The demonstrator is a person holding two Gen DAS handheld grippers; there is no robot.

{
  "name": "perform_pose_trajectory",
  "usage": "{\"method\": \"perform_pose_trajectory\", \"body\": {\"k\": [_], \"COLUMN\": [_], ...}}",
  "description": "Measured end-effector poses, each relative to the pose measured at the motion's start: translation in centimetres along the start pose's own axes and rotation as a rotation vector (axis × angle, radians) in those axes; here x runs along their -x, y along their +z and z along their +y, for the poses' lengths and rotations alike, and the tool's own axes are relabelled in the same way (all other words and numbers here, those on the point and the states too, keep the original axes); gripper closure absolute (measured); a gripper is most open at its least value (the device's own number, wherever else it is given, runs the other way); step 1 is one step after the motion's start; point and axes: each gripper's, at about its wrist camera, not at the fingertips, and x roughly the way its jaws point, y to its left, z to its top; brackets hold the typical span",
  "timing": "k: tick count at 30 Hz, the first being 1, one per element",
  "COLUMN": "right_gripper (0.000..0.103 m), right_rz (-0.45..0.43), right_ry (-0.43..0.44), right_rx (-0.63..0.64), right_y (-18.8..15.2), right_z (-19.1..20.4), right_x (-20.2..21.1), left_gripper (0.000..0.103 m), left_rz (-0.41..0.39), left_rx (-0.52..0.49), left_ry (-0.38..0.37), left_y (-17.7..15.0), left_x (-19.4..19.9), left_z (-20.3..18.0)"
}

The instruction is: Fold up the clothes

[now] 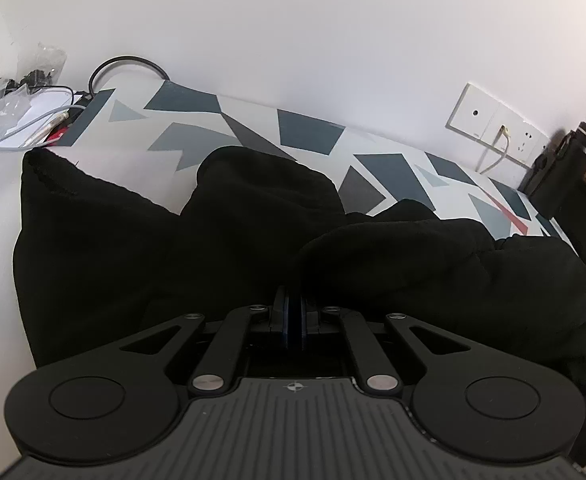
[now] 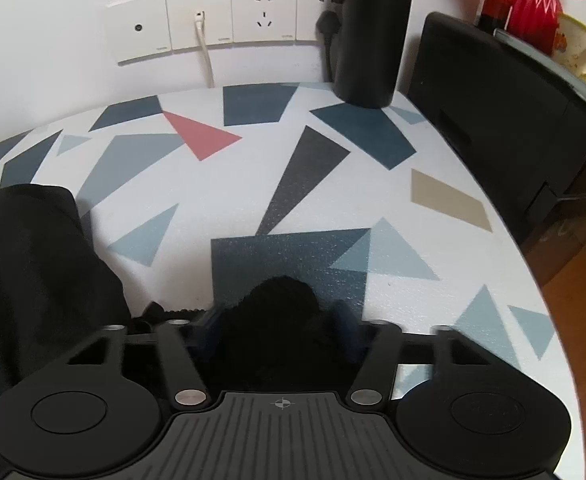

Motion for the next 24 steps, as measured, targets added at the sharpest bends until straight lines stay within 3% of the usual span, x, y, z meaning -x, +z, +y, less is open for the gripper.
{"method": "perform_pose_trajectory", "body": {"k": [4,9,13,16,19,24], "right_gripper": [0.076,0.084,0.086,0.086,0.087,0.087], "right_rz": [-0.022,-0.079,-0.217,-0.335,-0.399,-0.332], "right_ry": [-0.001,0.008,0.0,-0.063,-0.158,-0.305], "right_rx": [-0.013,-0.019,-0.091,-0.169,-0.243,-0.416], "right_y": [-0.4,-0.8,-0.2,-0.1,-0.9,-4.7], "right_z": [-0.3,-0.2,-0.6,-1.5,-3.2,-6.9], "right_x": [0.8,2.2,5.1,7.8,10.0,11.0], "left_gripper": [0.097,0.097,0.097,0.097,0.096,0.094], "left_rz": [0.002,0.0,0.0,0.0,-0.002,-0.007], "left_rx": [-0.002,-0.017,-0.039,-0.056,-0.054,-0.046], "left_ry": [-0.005,-0.004,0.002,0.009,0.004,-0.004], "left_y": [0.1,0.1,0.2,0.2,0.2,0.1], "left_x": [-0.3,-0.4,-0.3,-0.3,-0.2,-0.2], "left_z": [0.0,-0.1,-0.4,-0.6,-0.4,-0.3]}}
